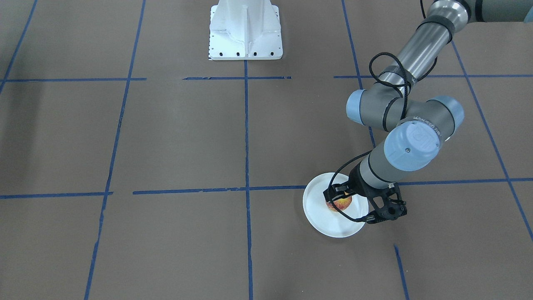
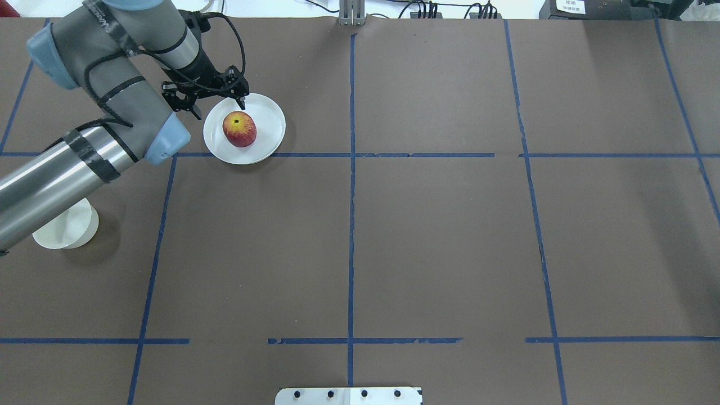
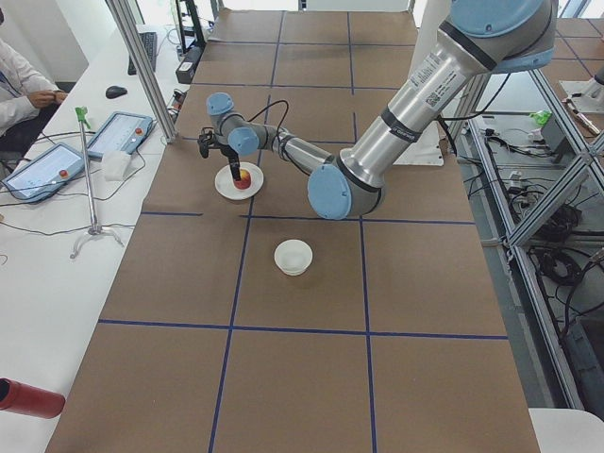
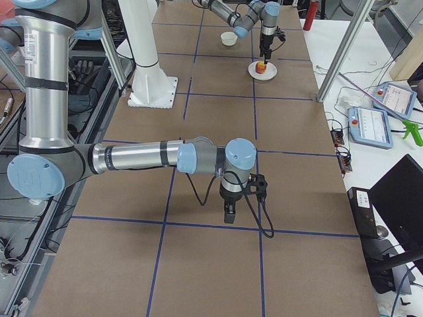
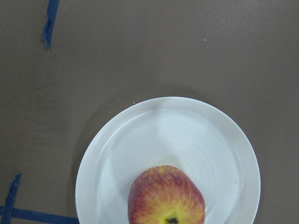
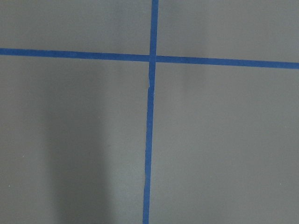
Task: Move apple from plate to bowl
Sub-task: 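Lower the left gripper and close it on the apple, then lift the apple and carry it with the left gripper toward the white bowl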
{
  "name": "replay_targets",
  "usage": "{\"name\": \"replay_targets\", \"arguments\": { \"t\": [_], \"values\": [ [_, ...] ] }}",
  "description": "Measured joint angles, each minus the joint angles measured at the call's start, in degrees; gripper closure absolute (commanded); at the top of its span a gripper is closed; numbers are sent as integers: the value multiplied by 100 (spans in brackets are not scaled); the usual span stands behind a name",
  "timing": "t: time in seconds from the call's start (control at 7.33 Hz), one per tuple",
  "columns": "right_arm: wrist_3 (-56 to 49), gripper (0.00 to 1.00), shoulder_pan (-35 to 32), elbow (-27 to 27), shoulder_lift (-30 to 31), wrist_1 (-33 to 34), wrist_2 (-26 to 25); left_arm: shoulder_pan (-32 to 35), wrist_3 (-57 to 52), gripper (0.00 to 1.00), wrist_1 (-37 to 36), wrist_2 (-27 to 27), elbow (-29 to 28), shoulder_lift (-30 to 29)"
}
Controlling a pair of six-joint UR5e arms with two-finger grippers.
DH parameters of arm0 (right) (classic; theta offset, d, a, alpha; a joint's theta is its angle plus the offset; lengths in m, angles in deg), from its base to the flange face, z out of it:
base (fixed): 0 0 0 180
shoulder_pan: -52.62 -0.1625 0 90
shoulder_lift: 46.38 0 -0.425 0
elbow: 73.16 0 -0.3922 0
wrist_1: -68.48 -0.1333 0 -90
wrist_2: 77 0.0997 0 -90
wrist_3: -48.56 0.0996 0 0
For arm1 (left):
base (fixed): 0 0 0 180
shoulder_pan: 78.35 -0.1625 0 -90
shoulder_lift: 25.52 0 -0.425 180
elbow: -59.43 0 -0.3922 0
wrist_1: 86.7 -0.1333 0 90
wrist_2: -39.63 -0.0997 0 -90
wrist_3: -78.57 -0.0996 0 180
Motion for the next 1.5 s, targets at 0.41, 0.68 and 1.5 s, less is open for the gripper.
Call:
{"name": "replay_targets", "arguments": {
  "t": [0.41,0.68,1.5],
  "values": [
    [-1,0,0,-2,0,0,4,-187,23,1,153,-220,-240,-15],
    [2,0,0,-2,0,0,1,-283,35,73,324,-345,-376,-13],
    [3,0,0,-3,0,-2,0,359,-199,100,-139,-281,1656,1075]
  ]
}}
